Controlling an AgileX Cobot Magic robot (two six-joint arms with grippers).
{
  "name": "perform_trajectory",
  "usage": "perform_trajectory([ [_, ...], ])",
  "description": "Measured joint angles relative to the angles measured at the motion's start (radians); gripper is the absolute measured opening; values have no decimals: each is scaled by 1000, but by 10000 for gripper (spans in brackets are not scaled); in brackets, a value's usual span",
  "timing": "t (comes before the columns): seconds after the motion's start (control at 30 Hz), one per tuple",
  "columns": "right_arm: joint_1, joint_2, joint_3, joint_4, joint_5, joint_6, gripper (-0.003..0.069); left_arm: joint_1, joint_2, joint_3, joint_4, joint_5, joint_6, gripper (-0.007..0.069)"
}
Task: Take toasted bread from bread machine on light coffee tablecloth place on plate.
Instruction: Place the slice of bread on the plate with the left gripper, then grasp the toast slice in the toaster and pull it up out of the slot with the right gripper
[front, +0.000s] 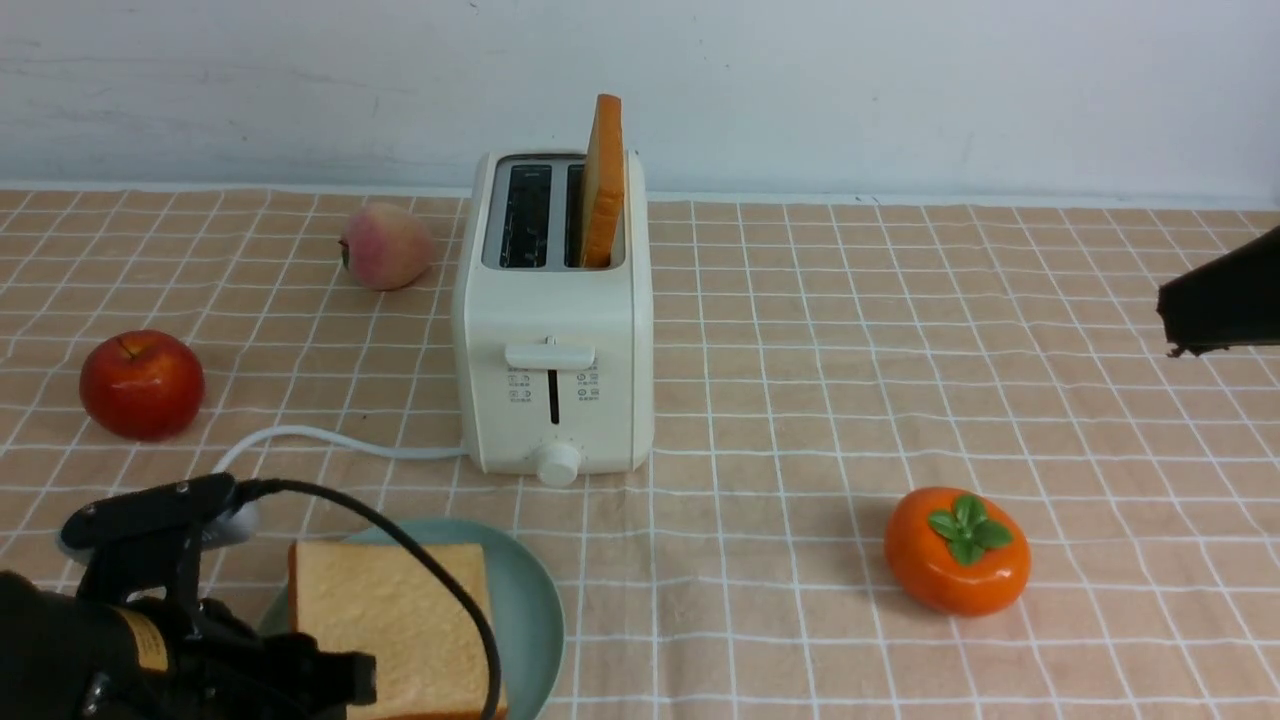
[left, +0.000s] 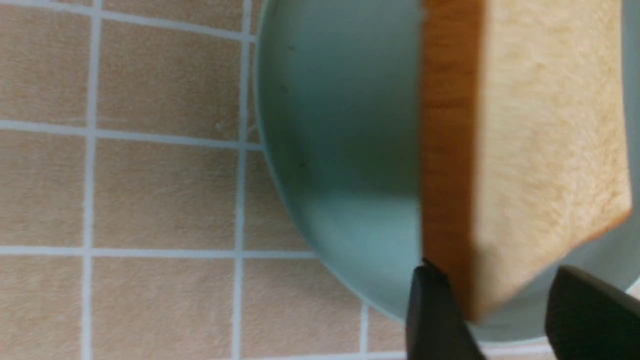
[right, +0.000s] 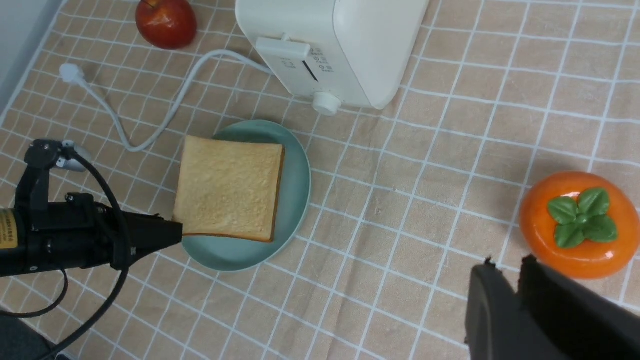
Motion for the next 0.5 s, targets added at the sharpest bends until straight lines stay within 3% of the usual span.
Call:
perform_trajectory([
  [0.07,0,0,0,0,0,0,87,0,-3,-44,72,111,-15,474],
  [0.17,0,0,0,3,0,0,89,0,-7,-121,171,254,-90,535],
  [0.3,0,0,0,14,0,0,92,0,-7,-210,311,368,-222,492],
  [0.43,0,0,0,24,7,0,95,0,0,-242,497,389,-397,88],
  [0.5,0,0,0,24,17,0,95,4,24,-242,539,389,-449,-5],
])
